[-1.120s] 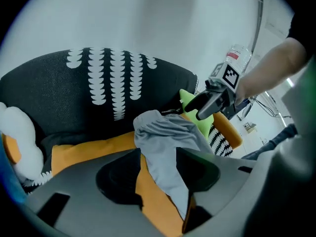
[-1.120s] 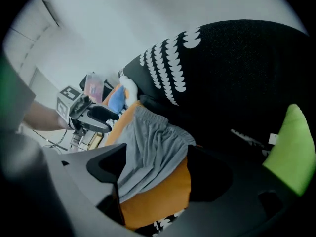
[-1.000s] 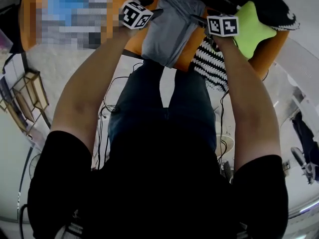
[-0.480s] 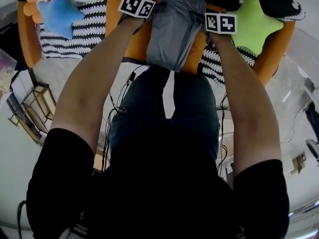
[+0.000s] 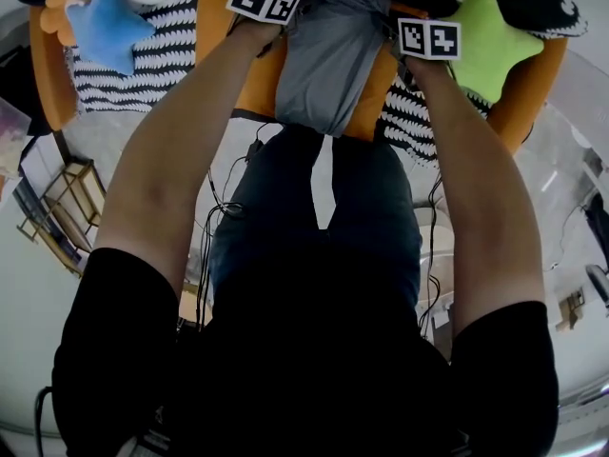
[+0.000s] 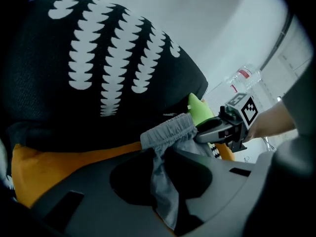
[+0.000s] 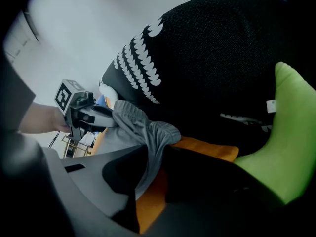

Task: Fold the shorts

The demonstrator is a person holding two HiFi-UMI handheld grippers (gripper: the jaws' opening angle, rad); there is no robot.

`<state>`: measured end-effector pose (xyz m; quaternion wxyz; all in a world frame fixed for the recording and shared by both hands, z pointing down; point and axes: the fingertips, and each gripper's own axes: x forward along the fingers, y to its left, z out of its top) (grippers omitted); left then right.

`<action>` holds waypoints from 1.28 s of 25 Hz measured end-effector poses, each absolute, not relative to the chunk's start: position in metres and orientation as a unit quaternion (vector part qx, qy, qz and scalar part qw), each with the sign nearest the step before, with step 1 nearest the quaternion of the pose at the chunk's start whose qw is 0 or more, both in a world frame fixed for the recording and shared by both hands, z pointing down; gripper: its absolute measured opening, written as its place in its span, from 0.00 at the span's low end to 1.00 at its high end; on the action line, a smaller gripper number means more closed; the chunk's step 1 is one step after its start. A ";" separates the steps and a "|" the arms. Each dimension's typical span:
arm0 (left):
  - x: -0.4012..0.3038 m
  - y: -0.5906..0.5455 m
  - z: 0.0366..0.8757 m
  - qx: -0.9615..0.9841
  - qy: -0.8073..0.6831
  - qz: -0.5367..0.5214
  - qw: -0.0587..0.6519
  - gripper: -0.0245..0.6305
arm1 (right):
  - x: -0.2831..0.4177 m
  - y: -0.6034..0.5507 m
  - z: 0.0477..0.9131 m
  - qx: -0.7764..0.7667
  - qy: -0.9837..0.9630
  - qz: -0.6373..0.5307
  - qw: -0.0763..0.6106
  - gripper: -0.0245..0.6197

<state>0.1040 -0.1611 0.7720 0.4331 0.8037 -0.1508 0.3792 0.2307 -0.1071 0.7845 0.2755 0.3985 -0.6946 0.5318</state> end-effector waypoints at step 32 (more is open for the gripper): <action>0.153 -0.209 0.649 0.887 -0.174 0.336 0.266 0.07 | 0.275 -0.184 0.671 0.450 -0.768 0.396 0.224 0.08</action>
